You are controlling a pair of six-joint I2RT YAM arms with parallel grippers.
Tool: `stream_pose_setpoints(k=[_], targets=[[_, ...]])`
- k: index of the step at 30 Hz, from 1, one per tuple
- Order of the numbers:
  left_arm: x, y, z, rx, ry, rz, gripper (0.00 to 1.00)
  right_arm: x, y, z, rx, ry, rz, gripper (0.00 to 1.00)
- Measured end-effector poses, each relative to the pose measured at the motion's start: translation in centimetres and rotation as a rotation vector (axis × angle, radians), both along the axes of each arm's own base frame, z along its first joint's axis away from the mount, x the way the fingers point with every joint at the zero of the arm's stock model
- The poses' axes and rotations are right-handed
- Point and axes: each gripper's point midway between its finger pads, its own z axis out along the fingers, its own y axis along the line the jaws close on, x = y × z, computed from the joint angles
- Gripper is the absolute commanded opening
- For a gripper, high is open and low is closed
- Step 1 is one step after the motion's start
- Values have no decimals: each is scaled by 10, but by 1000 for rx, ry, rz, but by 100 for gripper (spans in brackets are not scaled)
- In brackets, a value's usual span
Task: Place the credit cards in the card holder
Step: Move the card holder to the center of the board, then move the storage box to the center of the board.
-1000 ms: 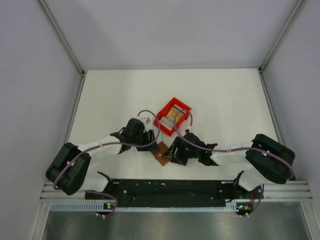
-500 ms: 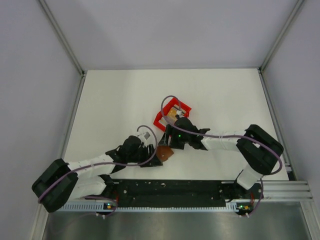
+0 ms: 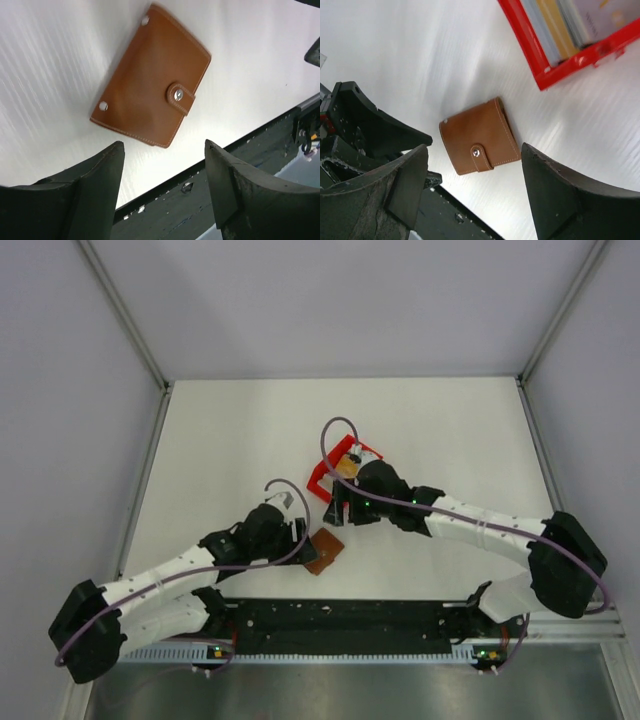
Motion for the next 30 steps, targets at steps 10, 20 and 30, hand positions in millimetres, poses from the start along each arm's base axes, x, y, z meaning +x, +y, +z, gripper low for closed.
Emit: stream_pose_setpoints(k=[10,20,30], targets=[[62,-3,31,174,-163,40,77,91,-54,63,-85,-166,-286,90],[81,-6,34,247,-177,22,77,127,-92,-4,-258,-5,-491,90],[65,4,15,263,-125,20,77,183,-114,-23,-307,2,-628,89]])
